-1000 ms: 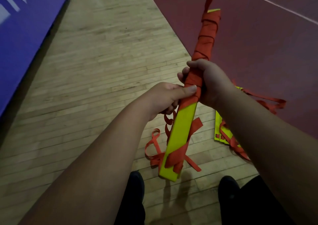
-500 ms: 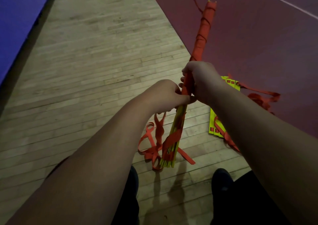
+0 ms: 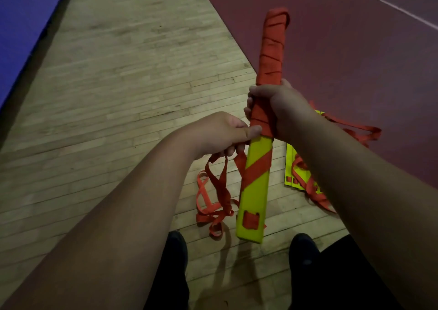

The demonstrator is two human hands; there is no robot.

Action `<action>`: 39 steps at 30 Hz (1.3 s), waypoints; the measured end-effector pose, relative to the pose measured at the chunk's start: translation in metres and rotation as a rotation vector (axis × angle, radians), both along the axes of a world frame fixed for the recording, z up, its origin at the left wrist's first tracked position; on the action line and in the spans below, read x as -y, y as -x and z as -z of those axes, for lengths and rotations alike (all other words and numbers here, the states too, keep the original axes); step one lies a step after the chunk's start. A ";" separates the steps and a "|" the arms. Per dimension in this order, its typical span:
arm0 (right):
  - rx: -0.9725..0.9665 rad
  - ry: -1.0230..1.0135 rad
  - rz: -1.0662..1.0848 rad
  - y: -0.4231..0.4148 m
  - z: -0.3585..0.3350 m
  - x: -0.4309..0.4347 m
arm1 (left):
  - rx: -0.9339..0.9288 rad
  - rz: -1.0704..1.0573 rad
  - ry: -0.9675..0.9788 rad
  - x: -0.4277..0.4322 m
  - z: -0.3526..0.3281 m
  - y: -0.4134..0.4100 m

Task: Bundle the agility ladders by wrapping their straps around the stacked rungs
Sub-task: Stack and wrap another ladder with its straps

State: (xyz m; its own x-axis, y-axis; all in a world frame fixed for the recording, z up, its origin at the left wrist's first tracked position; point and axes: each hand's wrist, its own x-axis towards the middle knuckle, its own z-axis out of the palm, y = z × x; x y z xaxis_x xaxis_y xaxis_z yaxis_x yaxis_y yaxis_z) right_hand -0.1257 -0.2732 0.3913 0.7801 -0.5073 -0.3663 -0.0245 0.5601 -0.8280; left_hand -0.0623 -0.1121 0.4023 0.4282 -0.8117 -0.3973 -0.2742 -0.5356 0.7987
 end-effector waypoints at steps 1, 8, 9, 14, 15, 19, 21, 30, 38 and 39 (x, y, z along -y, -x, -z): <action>-0.031 0.049 0.037 -0.001 0.002 0.000 | 0.042 -0.004 -0.031 0.001 0.001 0.000; -0.182 0.364 0.090 -0.002 0.013 -0.009 | 0.200 0.052 -0.212 0.007 0.005 0.006; -0.206 0.416 0.097 -0.002 0.013 -0.011 | 0.238 0.073 -0.234 0.008 0.006 0.006; -0.258 0.501 0.044 -0.005 0.013 -0.014 | 0.357 0.070 -0.282 0.009 0.013 0.008; -0.242 0.465 0.027 -0.005 0.011 -0.013 | 0.349 0.049 -0.264 0.010 0.013 0.007; 0.013 0.080 0.027 -0.002 -0.002 -0.008 | 0.101 0.008 -0.079 0.003 0.004 0.002; 0.150 -0.098 -0.049 0.005 -0.009 -0.003 | -0.086 0.018 0.048 -0.002 -0.003 0.002; -0.020 0.181 -0.032 0.007 -0.010 -0.003 | -0.157 0.062 0.050 0.000 0.000 0.002; -0.298 0.493 0.087 0.002 0.009 0.003 | -0.013 0.137 -0.107 0.003 0.009 0.000; -0.332 0.533 0.105 0.002 0.011 0.004 | -0.002 0.143 -0.119 0.004 0.008 0.001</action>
